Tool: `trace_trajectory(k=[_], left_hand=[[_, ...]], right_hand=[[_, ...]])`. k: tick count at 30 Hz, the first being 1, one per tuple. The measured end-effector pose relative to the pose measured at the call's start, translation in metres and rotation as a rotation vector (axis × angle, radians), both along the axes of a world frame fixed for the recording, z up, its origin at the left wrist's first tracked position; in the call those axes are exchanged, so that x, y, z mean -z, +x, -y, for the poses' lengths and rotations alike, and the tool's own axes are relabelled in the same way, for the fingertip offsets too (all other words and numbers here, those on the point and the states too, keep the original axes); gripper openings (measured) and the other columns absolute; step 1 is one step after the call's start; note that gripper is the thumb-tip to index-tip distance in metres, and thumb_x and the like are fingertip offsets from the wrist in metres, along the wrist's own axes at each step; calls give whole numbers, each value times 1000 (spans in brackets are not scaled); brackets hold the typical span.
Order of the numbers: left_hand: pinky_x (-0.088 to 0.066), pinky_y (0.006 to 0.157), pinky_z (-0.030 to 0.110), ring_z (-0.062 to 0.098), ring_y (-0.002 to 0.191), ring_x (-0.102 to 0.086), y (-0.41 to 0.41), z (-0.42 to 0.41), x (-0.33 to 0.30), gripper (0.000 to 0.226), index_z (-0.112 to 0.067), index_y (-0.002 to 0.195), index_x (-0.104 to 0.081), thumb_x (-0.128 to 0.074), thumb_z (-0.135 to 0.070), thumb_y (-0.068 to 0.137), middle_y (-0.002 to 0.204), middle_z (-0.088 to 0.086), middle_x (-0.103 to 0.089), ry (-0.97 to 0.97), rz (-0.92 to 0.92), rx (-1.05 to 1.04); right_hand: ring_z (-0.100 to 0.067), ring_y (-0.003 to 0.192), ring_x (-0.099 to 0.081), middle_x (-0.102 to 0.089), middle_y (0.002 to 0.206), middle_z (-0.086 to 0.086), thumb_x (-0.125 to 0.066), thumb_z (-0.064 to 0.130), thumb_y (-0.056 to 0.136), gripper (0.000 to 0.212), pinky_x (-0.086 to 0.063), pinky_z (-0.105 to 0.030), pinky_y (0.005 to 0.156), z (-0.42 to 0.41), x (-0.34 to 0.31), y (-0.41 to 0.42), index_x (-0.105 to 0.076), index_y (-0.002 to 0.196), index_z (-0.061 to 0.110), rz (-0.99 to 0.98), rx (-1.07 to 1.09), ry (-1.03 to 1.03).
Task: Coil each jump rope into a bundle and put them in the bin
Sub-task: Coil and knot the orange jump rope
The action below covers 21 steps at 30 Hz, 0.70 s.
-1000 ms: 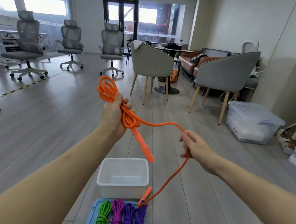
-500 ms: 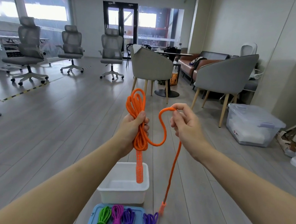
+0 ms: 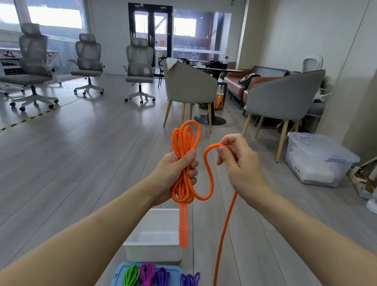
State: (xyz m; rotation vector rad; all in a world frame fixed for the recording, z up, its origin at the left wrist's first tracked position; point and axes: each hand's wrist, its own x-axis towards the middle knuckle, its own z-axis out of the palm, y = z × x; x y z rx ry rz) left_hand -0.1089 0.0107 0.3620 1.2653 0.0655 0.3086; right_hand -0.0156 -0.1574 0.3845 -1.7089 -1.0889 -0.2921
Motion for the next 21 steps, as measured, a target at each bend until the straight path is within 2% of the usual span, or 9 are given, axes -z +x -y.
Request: trace_trajectory(k=[2, 4, 6, 8, 12, 15, 17, 19, 21], left_hand=[[-56, 73, 34, 17, 74, -63, 0, 0, 0, 20, -8, 101, -57, -58, -28, 103, 86, 6, -64, -15, 19, -13], [-60, 84, 41, 24, 92, -72, -1, -1, 0, 24, -3, 107, -60, -55, -27, 103, 99, 12, -71, -20, 22, -24], [-56, 98, 51, 33, 113, -70, -3, -2, 1, 27, -2, 116, -56, -53, -26, 105, 118, 21, -71, -10, 19, 15], [-53, 103, 52, 36, 120, -66, -5, 0, 0, 28, -4, 122, -51, -49, -26, 106, 126, 24, -68, 13, 13, 67], [-54, 101, 53, 42, 116, -68, -6, 4, 1, 32, -4, 129, -47, -47, -28, 107, 120, 25, -70, 25, -31, 118], [-48, 105, 62, 46, 113, -67, -5, 6, 5, 30, -5, 123, -53, -50, -30, 106, 109, 22, -71, 14, -54, 172], [-50, 102, 62, 40, 99, -71, -4, 9, 7, 28, -4, 113, -59, -54, -29, 104, 97, 17, -70, -1, -65, 219], [-56, 92, 54, 26, 78, -68, -3, 11, 8, 22, -8, 106, -58, -58, -29, 102, 86, 10, -63, -36, -74, 275], [-57, 75, 39, 14, 64, -54, -2, 11, 8, 23, -13, 103, -52, -62, -32, 99, 80, 4, -56, -37, -100, 316]], right_hand=[[-7, 78, -61, -63, 81, 4, -51, 23, 107, 8, -48, -16, 69, 1, 2, 1, -58, 109, 19, 34, 11, -28], [-6, 80, -59, -61, 84, 9, -53, 25, 106, 9, -48, -18, 68, 2, 5, 2, -60, 108, 20, 45, 27, -41], [-3, 79, -56, -59, 86, 12, -55, 27, 105, 10, -44, -19, 68, 2, 8, 5, -63, 106, 20, 70, 51, -49], [-4, 83, -55, -58, 90, 12, -57, 28, 104, 10, -43, -20, 72, 2, 10, 8, -64, 105, 21, 114, 78, -56], [-8, 88, -56, -57, 95, 7, -61, 30, 101, 10, -51, -29, 73, 1, 15, 12, -67, 104, 23, 171, 118, -66], [-8, 87, -58, -57, 96, 8, -60, 35, 100, 14, -56, -35, 73, 1, 17, 15, -68, 104, 24, 189, 153, -61], [-8, 86, -58, -58, 95, 8, -58, 38, 101, 17, -56, -37, 72, 2, 18, 16, -67, 105, 25, 203, 153, -55], [-7, 85, -59, -60, 92, 12, -57, 41, 101, 17, -55, -37, 71, 4, 19, 16, -66, 105, 27, 218, 128, -56], [-5, 78, -59, -60, 84, 15, -58, 44, 100, 17, -52, -33, 66, 6, 20, 16, -65, 103, 29, 224, 132, -81]])
